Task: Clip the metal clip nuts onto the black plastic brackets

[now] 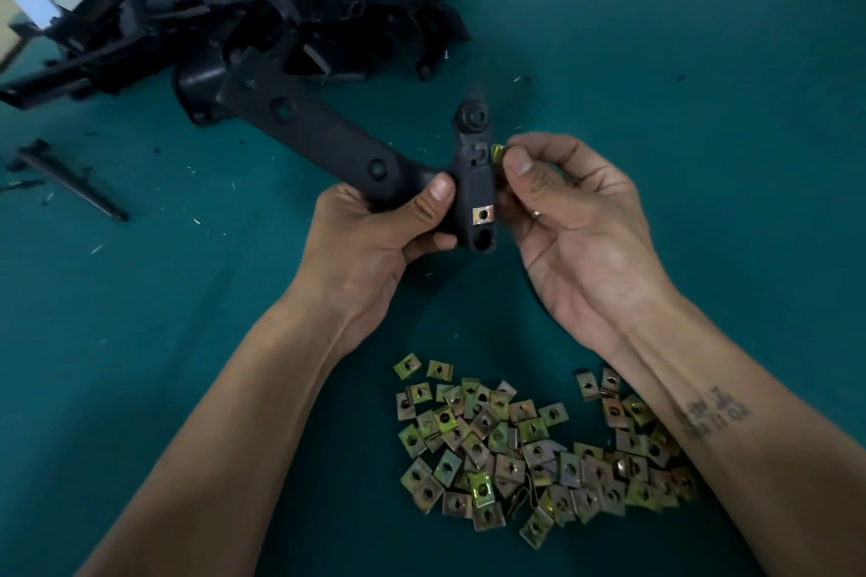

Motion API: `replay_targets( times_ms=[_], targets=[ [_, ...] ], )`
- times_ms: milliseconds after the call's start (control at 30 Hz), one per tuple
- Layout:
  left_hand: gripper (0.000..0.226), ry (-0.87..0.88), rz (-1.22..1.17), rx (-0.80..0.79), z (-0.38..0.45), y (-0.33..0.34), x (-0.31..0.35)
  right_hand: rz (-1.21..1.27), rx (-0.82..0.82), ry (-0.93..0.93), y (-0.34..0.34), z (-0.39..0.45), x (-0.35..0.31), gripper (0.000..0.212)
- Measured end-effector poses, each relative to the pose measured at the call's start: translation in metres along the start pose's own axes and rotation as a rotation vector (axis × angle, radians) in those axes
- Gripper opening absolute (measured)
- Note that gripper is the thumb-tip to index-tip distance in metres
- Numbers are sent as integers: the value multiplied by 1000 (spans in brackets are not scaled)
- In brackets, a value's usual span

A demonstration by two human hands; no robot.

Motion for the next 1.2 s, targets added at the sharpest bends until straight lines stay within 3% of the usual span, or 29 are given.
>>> replay_targets(
  times_ms=[233,633,933,1000,1133,1200],
  targets=[
    [18,13,22,-15,0,0,-1,-69,60,-44,2,-2,1,8],
    [6,15,11,-22,-1,1,-2,-121,64,-55,3,-5,-1,14],
    [14,63,39,-11,1,0,-4,-164,49,-34,5,-12,-2,4],
    [19,71,35,5,1,0,-4,-172,-2,16,5,-15,-3,12],
    [16,82,42,-7,1,-1,-5,-167,-63,87,1,-17,-7,51],
    [14,94,60,-8,1,-1,-6,-161,-104,86,1,-18,-7,48]
  ],
)
Point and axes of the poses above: each hand's wrist, its own z-axis towards the middle knuckle, its own y-axis out of the palm, x = y × z, the point moved 1 cm from there along z, towards the middle knuckle, and after that the axes turned 14 degrees about -z, right-handed, at the moved point
